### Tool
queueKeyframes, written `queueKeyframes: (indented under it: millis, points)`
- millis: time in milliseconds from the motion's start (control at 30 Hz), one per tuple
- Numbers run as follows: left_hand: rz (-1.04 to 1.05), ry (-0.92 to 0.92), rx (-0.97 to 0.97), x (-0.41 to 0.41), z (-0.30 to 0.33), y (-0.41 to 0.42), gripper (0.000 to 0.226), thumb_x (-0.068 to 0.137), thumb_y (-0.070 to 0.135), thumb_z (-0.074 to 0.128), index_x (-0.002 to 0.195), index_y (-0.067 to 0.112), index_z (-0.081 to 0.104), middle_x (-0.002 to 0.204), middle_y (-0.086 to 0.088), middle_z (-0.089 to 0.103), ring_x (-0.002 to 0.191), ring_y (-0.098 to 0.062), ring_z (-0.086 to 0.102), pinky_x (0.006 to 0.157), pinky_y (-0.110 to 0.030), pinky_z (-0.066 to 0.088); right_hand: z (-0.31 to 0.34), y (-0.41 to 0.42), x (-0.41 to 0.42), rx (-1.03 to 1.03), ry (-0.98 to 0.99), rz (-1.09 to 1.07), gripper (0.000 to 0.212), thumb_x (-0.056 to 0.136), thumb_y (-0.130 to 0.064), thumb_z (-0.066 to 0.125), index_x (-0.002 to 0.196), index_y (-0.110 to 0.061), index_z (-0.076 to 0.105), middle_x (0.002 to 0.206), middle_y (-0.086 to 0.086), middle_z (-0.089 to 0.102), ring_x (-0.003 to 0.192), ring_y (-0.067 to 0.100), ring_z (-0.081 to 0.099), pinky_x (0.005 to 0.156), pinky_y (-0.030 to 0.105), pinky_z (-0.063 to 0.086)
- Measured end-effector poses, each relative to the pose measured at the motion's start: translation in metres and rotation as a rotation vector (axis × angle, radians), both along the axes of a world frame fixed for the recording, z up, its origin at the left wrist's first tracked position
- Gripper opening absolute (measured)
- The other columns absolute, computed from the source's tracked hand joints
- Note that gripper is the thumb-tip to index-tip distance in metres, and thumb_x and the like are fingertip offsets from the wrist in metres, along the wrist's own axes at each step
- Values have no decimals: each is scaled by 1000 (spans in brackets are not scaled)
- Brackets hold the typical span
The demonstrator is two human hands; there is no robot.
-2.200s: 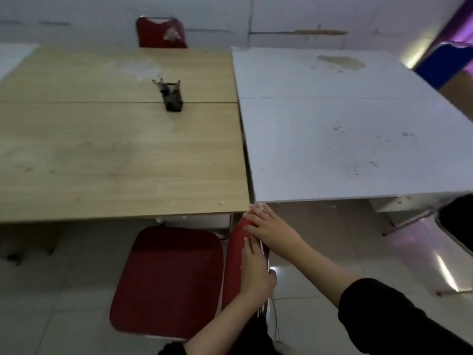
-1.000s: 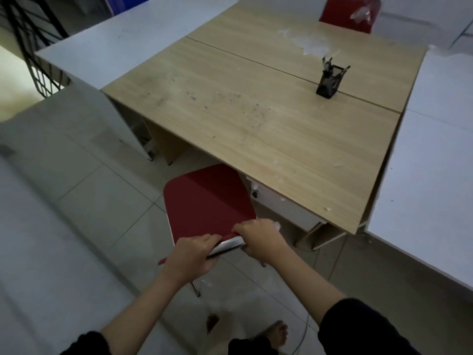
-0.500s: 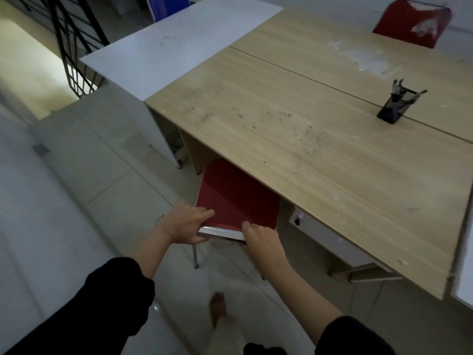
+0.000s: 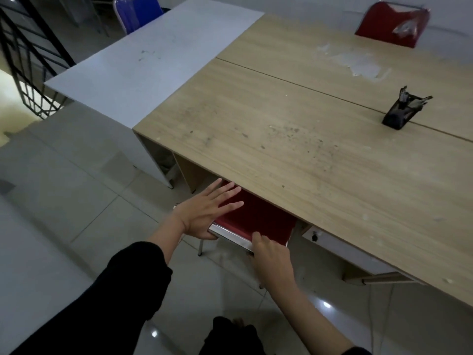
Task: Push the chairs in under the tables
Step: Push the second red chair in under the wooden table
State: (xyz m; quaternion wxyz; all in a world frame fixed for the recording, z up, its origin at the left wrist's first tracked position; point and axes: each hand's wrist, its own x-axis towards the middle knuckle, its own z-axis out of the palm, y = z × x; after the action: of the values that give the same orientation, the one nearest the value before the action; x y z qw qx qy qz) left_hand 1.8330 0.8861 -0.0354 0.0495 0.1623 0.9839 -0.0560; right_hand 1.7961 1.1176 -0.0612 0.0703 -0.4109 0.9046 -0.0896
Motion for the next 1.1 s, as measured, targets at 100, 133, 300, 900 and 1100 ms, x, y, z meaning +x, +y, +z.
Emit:
queueKeyframes:
  millis: [100,133,300,900,1100]
  points:
    - [-31,12,-16,-16,0,-8,102,67,65,54,150,19,18,158,-17,12,146,-32,0,118,-52,-1,-4,-5,-20,-66,-9,39,35,69,-41,69,92,-16,61,72,-1,64,62,20,63,65,37,54]
    - [-32,14,-24,-22,0,-12,102,67,65,53,150,19,17,158,-18,11,146,-33,0,117,-53,0,-5,-7,-27,-95,6,65,38,72,-42,64,100,-16,62,79,-1,67,71,20,65,84,40,52]
    - [-27,29,-55,-53,-2,-26,105,67,68,52,151,20,12,158,-18,4,146,-33,-4,117,-55,0,-9,-18,-60,-208,111,132,39,76,-37,59,107,-14,66,97,2,71,98,19,65,110,57,25]
    - [-27,87,-112,-90,-14,-84,91,72,70,49,145,18,31,155,-19,21,145,-36,11,116,-56,4,-14,-72,-90,-281,49,152,40,75,-33,54,106,-11,63,90,2,67,77,19,62,94,44,46]
    - [429,123,-183,-63,-13,-53,55,92,40,39,140,15,37,156,-21,15,145,-40,3,114,-60,-2,-10,-69,-87,-147,-37,102,39,77,-36,61,112,-20,51,98,-2,58,79,19,57,54,33,47]
